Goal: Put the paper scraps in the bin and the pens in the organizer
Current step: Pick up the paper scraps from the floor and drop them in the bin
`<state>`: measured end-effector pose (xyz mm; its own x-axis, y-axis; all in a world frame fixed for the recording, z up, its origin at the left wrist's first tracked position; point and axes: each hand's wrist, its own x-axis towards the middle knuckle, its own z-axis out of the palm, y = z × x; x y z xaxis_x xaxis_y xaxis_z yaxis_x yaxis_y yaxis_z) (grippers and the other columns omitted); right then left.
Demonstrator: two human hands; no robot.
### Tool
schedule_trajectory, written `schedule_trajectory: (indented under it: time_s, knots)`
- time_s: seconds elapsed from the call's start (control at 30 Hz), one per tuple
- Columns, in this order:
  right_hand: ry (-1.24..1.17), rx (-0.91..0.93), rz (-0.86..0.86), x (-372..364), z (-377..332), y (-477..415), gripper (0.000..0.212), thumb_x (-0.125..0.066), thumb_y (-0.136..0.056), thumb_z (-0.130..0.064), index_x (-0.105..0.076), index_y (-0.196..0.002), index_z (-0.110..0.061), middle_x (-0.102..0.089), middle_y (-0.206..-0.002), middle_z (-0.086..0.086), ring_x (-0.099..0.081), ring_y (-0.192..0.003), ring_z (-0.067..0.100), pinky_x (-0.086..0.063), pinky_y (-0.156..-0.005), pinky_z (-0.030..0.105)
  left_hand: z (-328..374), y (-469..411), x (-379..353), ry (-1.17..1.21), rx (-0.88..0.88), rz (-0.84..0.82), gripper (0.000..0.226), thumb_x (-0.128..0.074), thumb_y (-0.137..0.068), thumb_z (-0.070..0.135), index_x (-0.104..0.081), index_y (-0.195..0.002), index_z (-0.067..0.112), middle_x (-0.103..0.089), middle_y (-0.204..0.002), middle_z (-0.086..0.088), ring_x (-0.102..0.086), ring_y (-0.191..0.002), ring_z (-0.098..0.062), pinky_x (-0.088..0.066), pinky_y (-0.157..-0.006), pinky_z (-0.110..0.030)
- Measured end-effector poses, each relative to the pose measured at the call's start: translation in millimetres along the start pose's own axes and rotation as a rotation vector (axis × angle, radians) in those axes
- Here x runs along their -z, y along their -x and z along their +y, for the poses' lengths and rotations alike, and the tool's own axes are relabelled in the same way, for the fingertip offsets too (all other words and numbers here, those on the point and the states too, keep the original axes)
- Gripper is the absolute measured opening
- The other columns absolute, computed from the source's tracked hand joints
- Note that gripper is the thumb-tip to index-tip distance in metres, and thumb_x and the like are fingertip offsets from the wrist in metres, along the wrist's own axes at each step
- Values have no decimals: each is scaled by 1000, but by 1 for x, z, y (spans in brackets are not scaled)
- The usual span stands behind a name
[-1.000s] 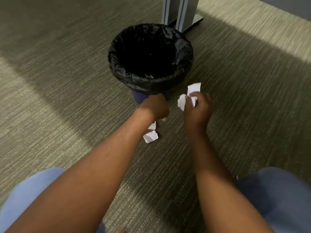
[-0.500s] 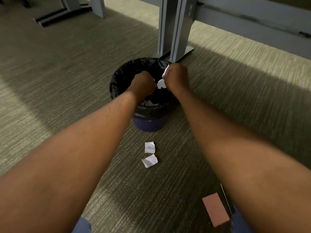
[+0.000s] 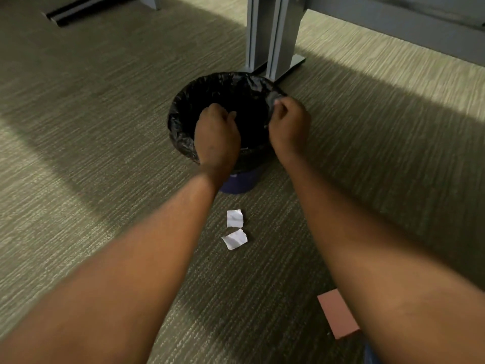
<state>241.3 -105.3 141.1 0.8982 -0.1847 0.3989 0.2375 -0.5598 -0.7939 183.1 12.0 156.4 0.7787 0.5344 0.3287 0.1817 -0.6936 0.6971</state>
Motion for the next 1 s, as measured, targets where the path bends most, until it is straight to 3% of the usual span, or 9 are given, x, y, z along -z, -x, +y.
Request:
schedule_trajectory:
  time_s: [0.1, 0.17, 0.27, 0.33, 0.47, 0.6, 0.7, 0.8, 1.0]
  knots:
    - [73, -134, 222, 11, 30, 35, 24, -45, -95, -21, -63, -92, -4, -65, -86, 14, -58, -75, 24, -37, -63, 28, -32, 42, 3, 64, 145, 324, 34, -42, -92, 41, -57, -84, 12, -66, -86, -10, -59, -79, -26, -29, -61, -27]
    - [182, -259, 208, 14, 55, 62, 26, -42, -96, -23, -62, -95, -6, -64, -87, 15, -60, -76, 27, -34, -62, 29, -60, 81, 0, 66, 289, 358, 33, -41, -95, 37, -57, -86, 10, -65, -86, -11, -58, -78, -27, -24, -61, -25]
    - [331, -412, -16, 10, 88, 95, 25, -42, -96, -23, -61, -99, -6, -65, -94, 16, -61, -83, 28, -40, -66, 32, -99, 135, -15, -23, 457, 92, 25, -47, -93, 29, -58, -89, 7, -67, -89, -14, -62, -82, -32, -35, -62, -31]
    - [411, -467, -203, 2, 105, 112, 23, -45, -95, -23, -63, -100, -8, -67, -97, 14, -63, -86, 27, -44, -68, 33, -120, 157, -26, -60, 601, -130, 22, -55, -88, 24, -59, -95, 3, -67, -100, -19, -63, -93, -37, -44, -71, -37]
    - [510, -443, -481, -25, 115, 138, 20, -54, -90, -16, -65, -107, -10, -68, -109, 13, -65, -99, 29, -46, -73, 32, -148, 176, -49, 67, 767, -463, 30, -64, -79, 16, -66, -105, 2, -68, -109, -20, -65, -99, -32, -53, -83, -37]
    - [611, -337, -631, -54, 114, 155, 24, -60, -88, -14, -63, -112, -11, -67, -115, 11, -64, -106, 26, -51, -80, 35, -164, 179, -72, 148, 862, -492, 27, -63, -80, 9, -65, -103, -5, -68, -106, -25, -66, -97, -35, -56, -84, -43]
    - [607, -297, -676, -73, 117, 159, 24, -62, -87, -12, -63, -110, -11, -67, -115, 11, -63, -107, 27, -52, -81, 36, -172, 180, -88, 129, 939, -499, 33, -67, -81, 20, -61, -100, -6, -68, -100, -26, -67, -89, -35, -55, -76, -39]
    - [585, -283, -744, -86, 121, 160, 37, -61, -88, -10, -55, -125, -11, -61, -126, 13, -58, -117, 28, -51, -90, 37, -184, 181, -101, 111, 990, -531, 44, -65, -84, 31, -56, -108, -4, -67, -104, -26, -67, -93, -37, -56, -84, -45]
    - [643, -168, -1086, -103, 136, 160, 68, -57, -91, -7, -24, -148, -21, -31, -154, 11, -27, -142, 31, -30, -114, 48, -197, 194, -117, -3, 958, -514, 45, -65, -85, 23, -54, -119, -4, -62, -118, -24, -62, -105, -35, -51, -90, -40]
